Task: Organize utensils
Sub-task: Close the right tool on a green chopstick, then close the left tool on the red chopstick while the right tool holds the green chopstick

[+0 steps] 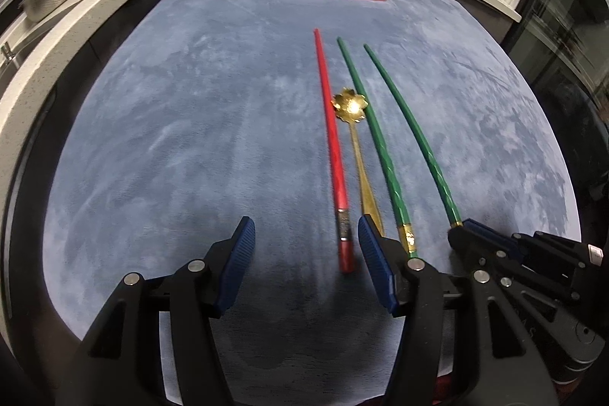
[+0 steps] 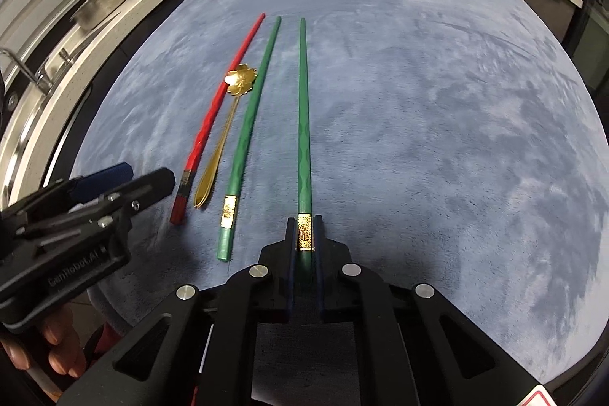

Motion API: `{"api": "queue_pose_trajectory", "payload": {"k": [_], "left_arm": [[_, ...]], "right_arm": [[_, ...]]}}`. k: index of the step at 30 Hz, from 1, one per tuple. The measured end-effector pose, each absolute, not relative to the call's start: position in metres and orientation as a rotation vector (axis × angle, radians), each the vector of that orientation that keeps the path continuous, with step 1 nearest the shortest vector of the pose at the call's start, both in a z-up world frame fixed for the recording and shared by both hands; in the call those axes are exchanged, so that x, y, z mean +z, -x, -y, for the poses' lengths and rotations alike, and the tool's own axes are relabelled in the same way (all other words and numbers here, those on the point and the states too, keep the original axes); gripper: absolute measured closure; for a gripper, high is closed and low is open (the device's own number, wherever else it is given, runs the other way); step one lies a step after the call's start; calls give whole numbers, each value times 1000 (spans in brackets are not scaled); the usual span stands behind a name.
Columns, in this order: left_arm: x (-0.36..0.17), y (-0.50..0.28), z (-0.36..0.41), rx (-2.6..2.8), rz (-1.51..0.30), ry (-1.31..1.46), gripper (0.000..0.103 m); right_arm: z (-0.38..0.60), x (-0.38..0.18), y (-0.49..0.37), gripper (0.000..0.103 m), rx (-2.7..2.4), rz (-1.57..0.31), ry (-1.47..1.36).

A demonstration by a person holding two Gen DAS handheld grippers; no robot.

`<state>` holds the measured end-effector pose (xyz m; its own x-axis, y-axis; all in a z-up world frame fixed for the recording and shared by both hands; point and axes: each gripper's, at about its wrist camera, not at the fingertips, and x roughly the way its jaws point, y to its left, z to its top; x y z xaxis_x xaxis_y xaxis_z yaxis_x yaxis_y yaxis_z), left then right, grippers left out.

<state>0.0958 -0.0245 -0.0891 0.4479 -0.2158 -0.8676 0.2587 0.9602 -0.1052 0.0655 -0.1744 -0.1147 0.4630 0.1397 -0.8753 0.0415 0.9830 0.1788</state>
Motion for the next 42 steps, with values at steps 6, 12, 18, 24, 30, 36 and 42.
{"api": "queue_pose_trajectory", "payload": {"k": [6, 12, 18, 24, 30, 36, 42], "left_arm": [[-96, -98, 28, -301, -1090, -47, 50], [-102, -100, 25, -285, -1104, -34, 53], [-105, -101, 29, -269, -1095, -63, 58], [-104, -101, 29, -257, -1088, -67, 69], [-104, -101, 28, -260, -1084, -67, 90], [-103, -100, 28, -267, -1081, -67, 94], [-99, -98, 26, -262, -1073, -57, 95]], "right_arm": [[174, -115, -65, 96, 61, -1090, -185], [174, -115, -65, 96, 61, -1090, -184], [174, -115, -65, 96, 61, -1090, -184], [174, -115, -65, 96, 60, -1090, -183], [175, -115, -64, 96, 61, -1090, -184], [175, -115, -64, 96, 62, -1090, -186], [175, -113, -63, 96, 58, -1087, -185]]}}
